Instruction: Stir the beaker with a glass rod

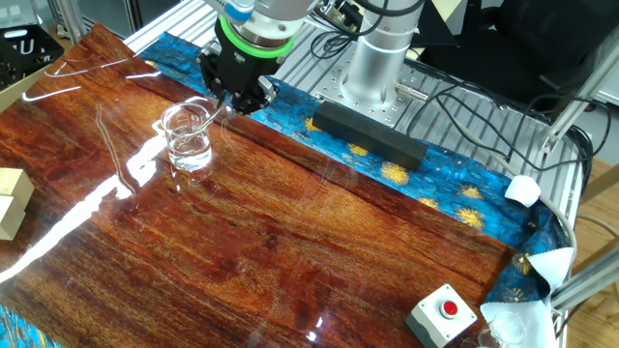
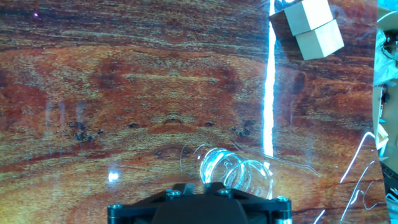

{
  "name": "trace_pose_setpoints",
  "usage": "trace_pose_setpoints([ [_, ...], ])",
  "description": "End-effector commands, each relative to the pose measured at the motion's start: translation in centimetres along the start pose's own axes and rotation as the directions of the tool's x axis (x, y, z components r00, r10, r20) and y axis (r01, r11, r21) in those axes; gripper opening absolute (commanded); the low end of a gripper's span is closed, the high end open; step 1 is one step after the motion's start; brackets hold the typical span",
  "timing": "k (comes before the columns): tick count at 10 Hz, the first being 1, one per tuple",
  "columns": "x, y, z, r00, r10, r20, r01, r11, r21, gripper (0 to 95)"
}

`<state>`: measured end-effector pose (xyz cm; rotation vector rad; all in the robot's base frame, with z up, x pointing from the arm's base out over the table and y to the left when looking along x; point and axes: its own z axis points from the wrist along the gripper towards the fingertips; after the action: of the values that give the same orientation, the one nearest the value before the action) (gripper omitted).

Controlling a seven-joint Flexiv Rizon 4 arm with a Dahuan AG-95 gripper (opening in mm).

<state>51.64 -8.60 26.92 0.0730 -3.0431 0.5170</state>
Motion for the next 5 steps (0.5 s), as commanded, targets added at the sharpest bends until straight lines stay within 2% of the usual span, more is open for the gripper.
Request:
trace_pose_setpoints([
  [1,0.02,-0.06,0.0,1.0,-0.01,0.0,0.01,1.0,0.0,0.0],
  [5,0.02,-0.06,0.0,1.0,-0.03,0.009,0.03,1.0,-0.003,0.0],
])
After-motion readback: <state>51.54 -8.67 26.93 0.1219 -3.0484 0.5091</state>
